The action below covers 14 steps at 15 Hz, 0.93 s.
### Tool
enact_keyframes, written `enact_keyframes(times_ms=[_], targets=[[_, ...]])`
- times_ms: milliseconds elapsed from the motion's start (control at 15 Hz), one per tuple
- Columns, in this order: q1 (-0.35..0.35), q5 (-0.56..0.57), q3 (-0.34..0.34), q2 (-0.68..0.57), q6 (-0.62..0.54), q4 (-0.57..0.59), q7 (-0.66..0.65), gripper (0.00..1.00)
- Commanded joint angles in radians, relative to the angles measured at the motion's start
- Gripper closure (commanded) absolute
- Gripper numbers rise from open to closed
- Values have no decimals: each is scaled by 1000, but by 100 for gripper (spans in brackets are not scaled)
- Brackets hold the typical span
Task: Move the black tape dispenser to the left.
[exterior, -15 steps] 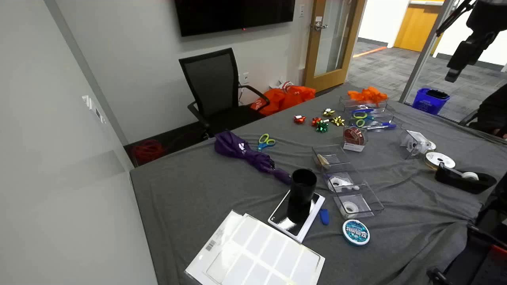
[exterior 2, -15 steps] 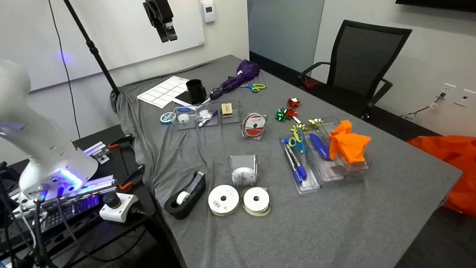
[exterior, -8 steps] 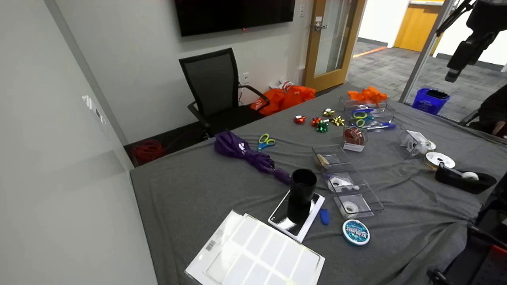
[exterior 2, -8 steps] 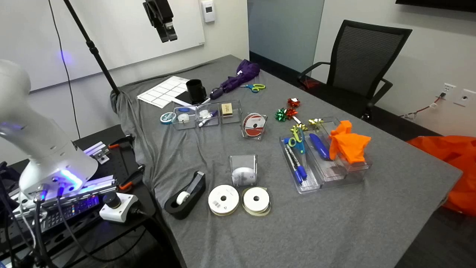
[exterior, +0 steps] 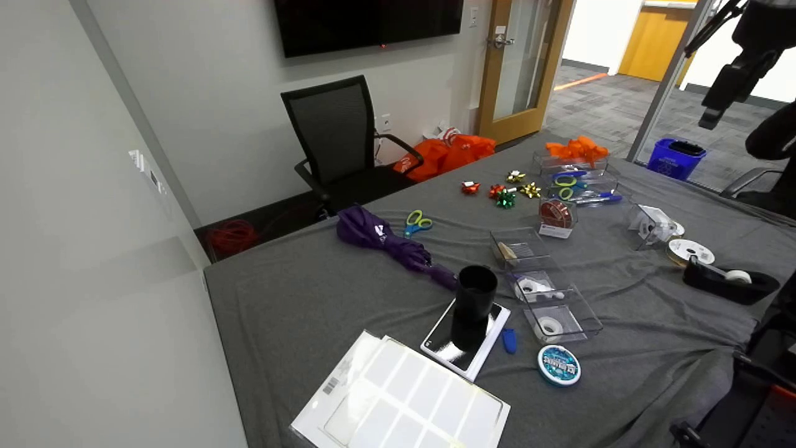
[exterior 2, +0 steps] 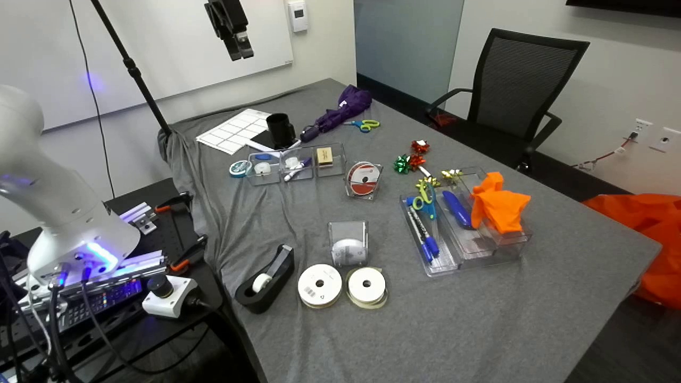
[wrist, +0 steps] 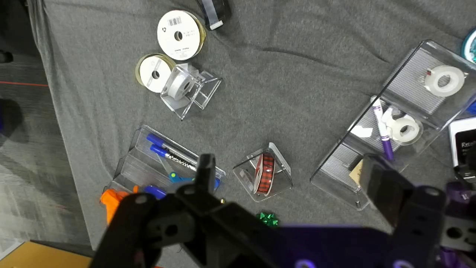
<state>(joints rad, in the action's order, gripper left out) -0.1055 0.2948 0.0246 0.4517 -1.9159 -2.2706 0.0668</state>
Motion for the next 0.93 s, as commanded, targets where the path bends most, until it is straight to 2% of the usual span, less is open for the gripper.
enact_keyframes(times_ms=[0,467,667,867], targets=[[11,10,17,-2,-18,-11,9,0],[-20,65,116,-61,-212,-131,103,0],[-21,65,167,-105,-242,-180,219,0],[-24,46,236,-136,-309,-249,404,0]])
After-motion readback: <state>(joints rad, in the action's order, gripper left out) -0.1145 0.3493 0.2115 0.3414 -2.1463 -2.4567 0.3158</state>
